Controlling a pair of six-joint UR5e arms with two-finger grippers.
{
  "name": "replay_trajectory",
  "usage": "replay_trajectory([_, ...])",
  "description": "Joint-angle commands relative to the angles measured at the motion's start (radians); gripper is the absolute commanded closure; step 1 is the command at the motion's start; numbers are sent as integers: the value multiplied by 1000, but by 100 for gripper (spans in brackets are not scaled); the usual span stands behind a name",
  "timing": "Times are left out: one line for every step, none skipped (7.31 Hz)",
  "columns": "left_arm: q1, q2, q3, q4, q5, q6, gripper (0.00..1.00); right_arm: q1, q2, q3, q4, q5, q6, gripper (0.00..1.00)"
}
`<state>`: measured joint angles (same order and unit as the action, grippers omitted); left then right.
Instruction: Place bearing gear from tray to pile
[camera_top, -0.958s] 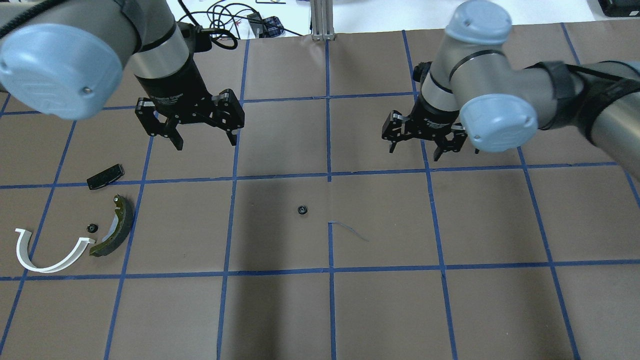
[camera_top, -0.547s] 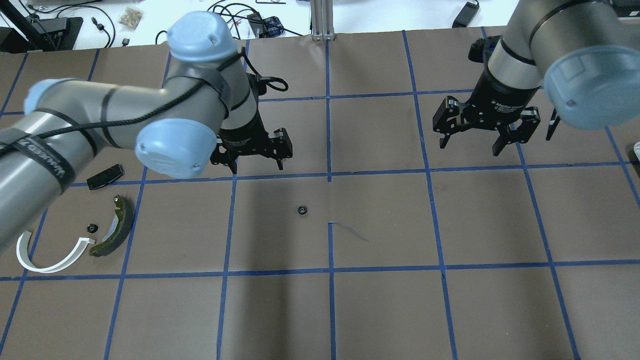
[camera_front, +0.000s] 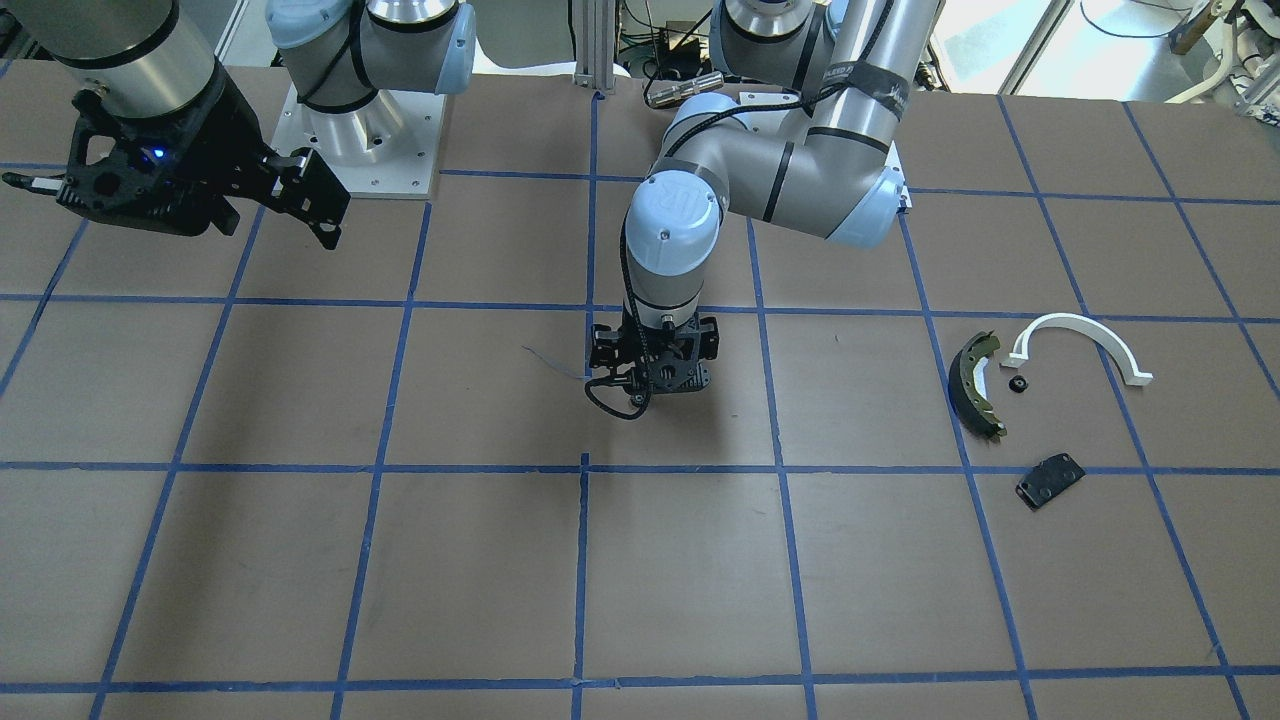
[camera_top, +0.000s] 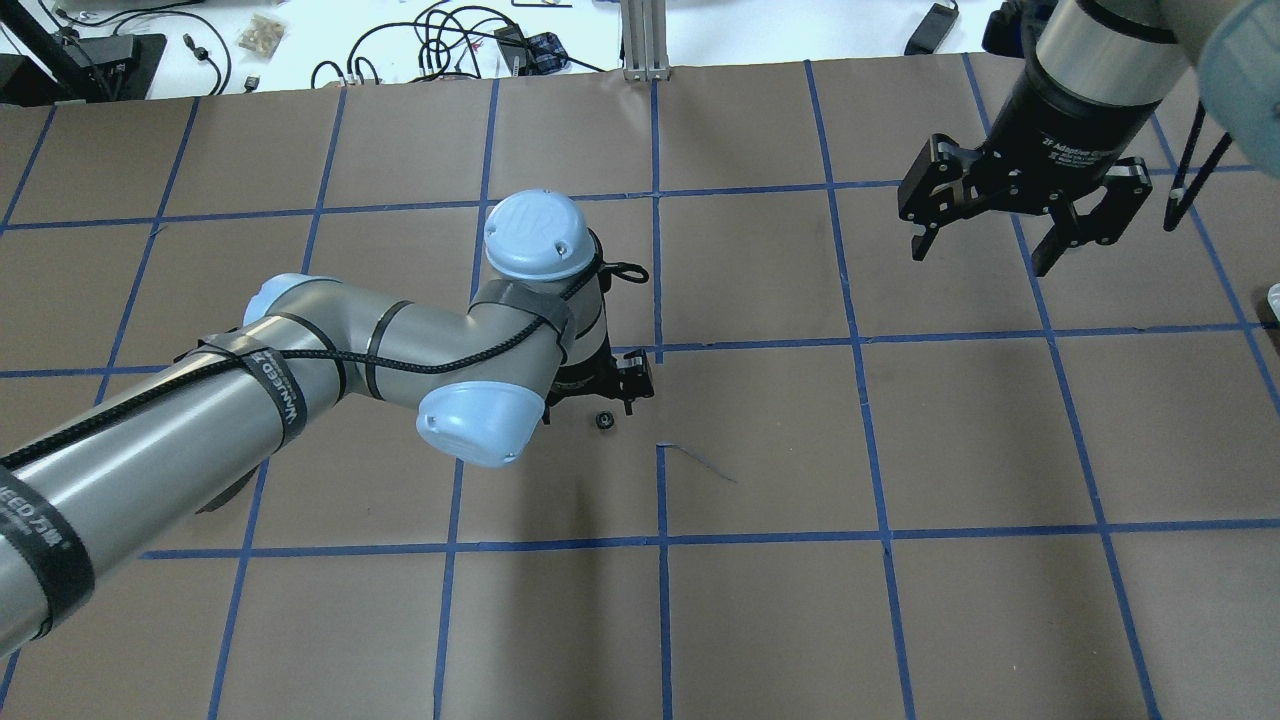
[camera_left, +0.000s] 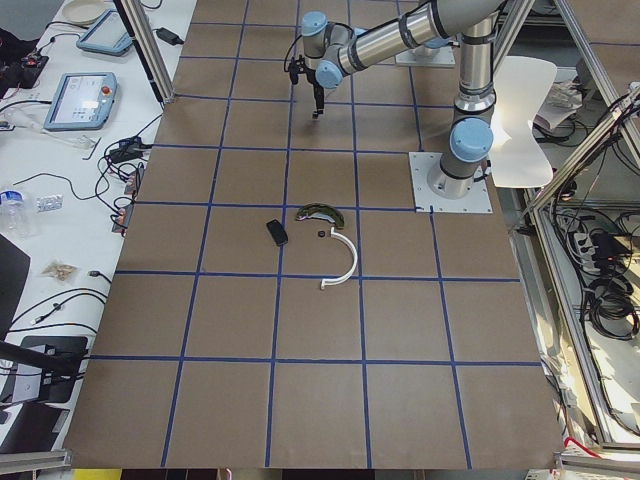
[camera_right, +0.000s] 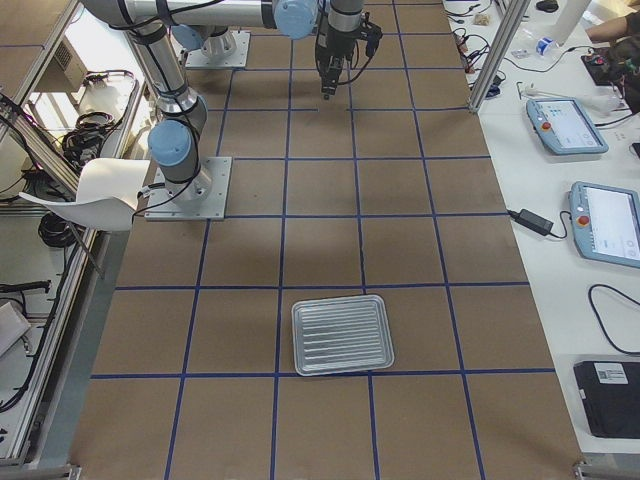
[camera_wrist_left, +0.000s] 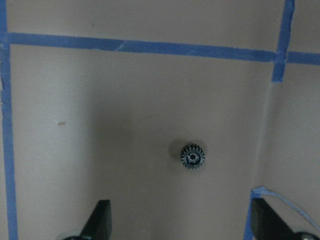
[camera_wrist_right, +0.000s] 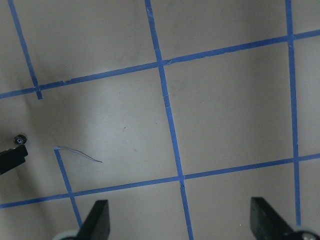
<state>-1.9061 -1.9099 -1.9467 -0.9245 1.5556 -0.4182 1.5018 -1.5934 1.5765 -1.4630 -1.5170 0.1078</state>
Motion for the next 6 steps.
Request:
replay_trajectory([-7,-60,-8,67,0,-7,7,0,-2,3,-13,-2,4,0])
replay_trajectory([-13,-70,-8,70,0,-2,16,5,-3,5,-13,-43,7,0])
replay_trajectory([-14,-66,-6,88,9,-2,63,8,-2,5,-13,-73,10,0])
replay_trajectory([-14,-69,-6,90,9,-5,89,8,-3,5,-13,-65,13,0])
replay_trajectory([-16,-69,-6,88,9,-7,100,8,-2,2,-14,-65,7,0])
replay_trajectory([-16,-69,-6,90,8,-8,100,8,-2,-3,-35,-66,6,0])
